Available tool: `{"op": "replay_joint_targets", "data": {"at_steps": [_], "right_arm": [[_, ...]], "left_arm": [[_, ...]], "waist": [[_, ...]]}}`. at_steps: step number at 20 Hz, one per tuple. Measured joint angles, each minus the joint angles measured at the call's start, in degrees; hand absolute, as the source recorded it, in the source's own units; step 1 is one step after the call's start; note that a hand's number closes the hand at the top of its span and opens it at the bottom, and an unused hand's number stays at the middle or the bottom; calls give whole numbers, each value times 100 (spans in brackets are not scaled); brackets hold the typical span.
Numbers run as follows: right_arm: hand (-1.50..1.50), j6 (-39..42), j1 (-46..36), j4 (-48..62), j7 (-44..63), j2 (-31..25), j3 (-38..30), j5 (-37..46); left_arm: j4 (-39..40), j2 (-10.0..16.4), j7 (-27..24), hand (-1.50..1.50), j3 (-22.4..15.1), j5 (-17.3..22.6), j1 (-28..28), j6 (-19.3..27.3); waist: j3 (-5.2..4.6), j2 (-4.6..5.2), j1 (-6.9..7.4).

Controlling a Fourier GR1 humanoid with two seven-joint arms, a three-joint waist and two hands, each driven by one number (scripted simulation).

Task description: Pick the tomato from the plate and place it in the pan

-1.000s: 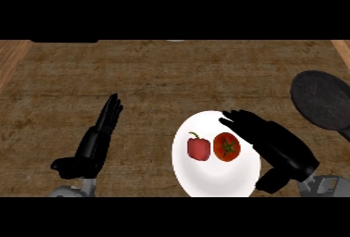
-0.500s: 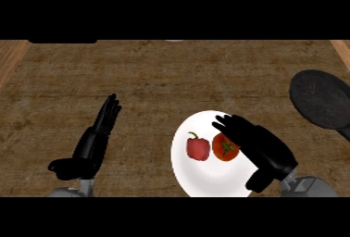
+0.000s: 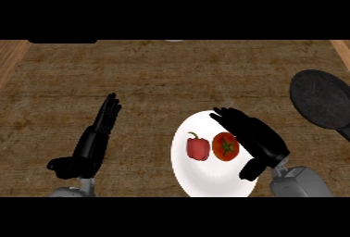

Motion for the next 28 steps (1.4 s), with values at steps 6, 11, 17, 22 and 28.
{"op": "replay_joint_targets", "data": {"at_steps": [6, 11, 17, 22, 28], "right_arm": [[-150, -118, -139, 551, 5, 400, 10, 435], [150, 16, -432, 1034, -151, 447, 24, 685], [150, -326, -719, 1574, -686, 310, 85, 1163], [150, -711, -689, 1661, -962, 312, -23, 1350], [150, -1355, -469, 1309, -1118, 382, -273, 1364]], "left_arm": [[32, -117, -4, 0, 98, -126, 12, -100], [69, -153, -22, 0, 146, -200, 24, -175], [-24, -194, 51, 0, 161, -240, 83, -226], [102, -217, -33, 0, 259, -240, 28, -292], [-53, -221, 43, 0, 304, -213, 84, -333]], "waist": [[-1, 0, 4], [-14, -11, 11], [-72, -71, 12], [-92, -88, -2], [-37, -38, -14]]}}
